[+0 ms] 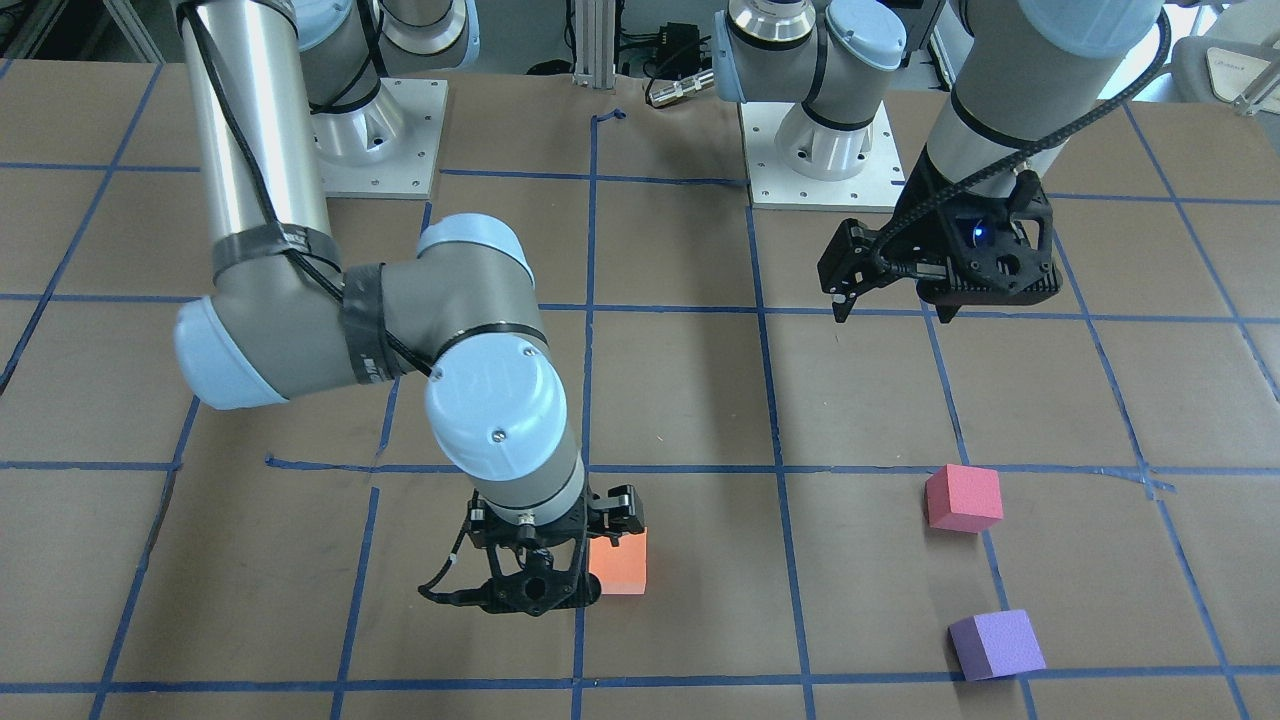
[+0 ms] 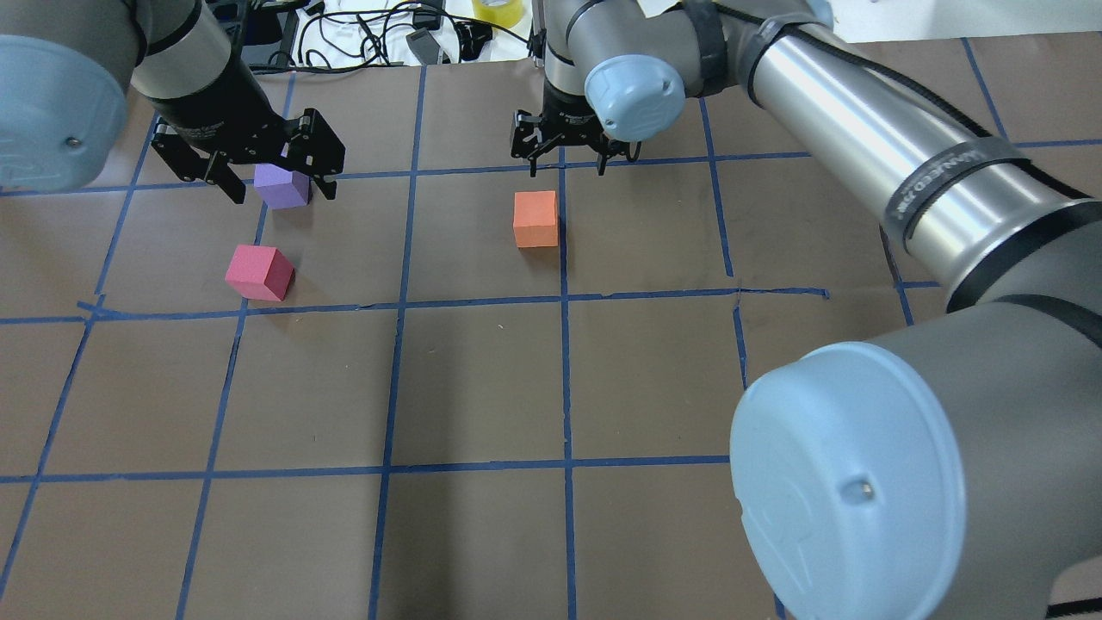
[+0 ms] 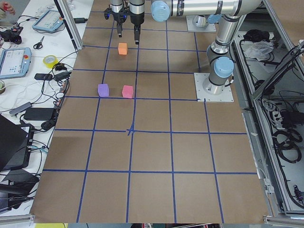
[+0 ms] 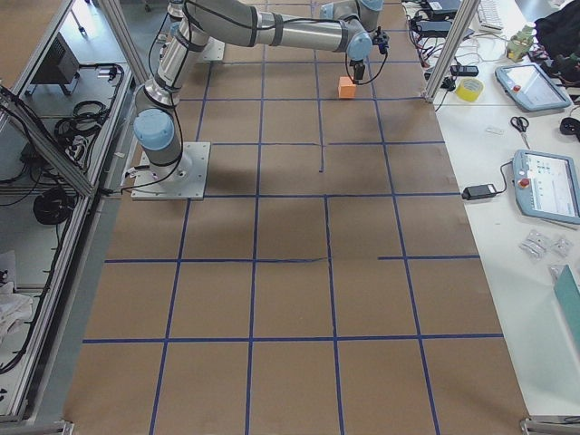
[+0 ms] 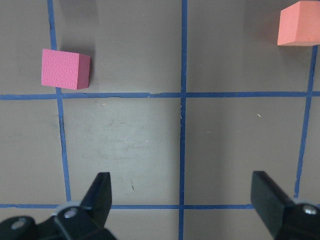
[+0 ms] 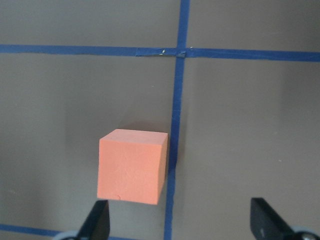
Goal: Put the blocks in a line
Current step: 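Lower the orange cube, open the right gripper and lift it away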
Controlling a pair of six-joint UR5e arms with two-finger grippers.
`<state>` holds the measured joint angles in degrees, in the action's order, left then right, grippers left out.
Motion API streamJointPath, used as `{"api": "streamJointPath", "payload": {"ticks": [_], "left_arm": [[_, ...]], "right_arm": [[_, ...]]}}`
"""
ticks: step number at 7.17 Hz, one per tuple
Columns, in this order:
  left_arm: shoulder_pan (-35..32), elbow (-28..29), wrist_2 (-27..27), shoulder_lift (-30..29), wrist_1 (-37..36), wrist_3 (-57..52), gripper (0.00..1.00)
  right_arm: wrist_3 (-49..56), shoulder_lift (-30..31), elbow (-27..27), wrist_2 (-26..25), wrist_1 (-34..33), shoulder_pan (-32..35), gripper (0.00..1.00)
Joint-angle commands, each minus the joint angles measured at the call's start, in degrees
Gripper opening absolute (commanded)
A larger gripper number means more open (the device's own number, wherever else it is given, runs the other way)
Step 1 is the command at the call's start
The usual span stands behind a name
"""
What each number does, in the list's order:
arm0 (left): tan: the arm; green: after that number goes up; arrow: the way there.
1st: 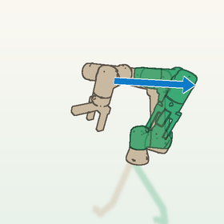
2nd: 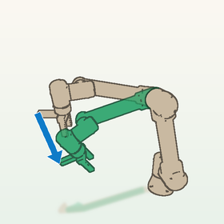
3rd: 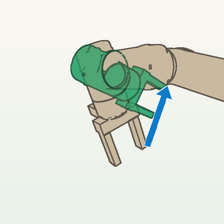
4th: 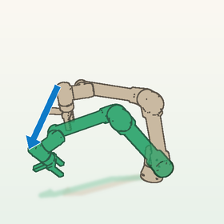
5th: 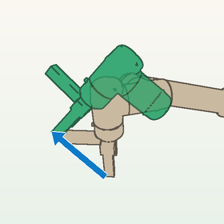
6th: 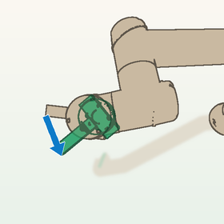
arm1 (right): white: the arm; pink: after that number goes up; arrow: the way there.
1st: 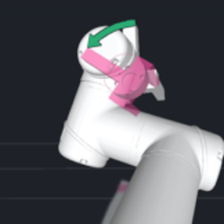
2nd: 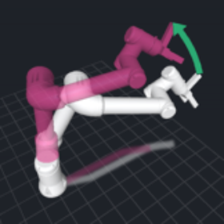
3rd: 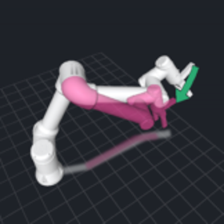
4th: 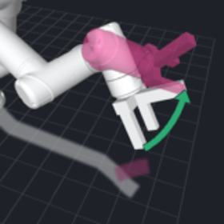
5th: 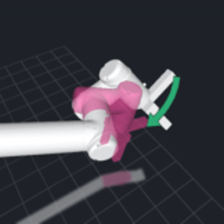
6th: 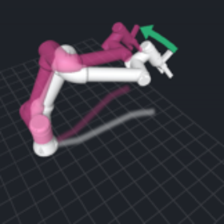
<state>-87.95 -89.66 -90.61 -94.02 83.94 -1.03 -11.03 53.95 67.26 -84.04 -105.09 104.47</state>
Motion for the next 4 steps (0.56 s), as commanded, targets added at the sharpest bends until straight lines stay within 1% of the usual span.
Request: {"api": "streamJointPath", "payload": {"ticks": [1,2,3,4], "left_arm": [[-0.8,0.3,0.5,-3.0,-4.9,2.4,1.00],[-1.8,0.3,0.7,-4.8,-5.5,4.4,1.00],[-4.1,0.4,1.1,-7.1,-10.0,8.9,1.00],[-7.7,0.4,1.0,-10.1,-13.7,10.9,1.00]], "right_arm": [[7.2,10.1,1.8,-0.7,10.8,-5.6,1.00],[8.2,14.6,2.7,-0.9,14.7,-9.3,1.00],[10.5,17.6,3.4,-0.9,17.8,-12.7,1.00],[11.0,19.9,3.8,-1.0,20.4,-14.8,1.00]]}}
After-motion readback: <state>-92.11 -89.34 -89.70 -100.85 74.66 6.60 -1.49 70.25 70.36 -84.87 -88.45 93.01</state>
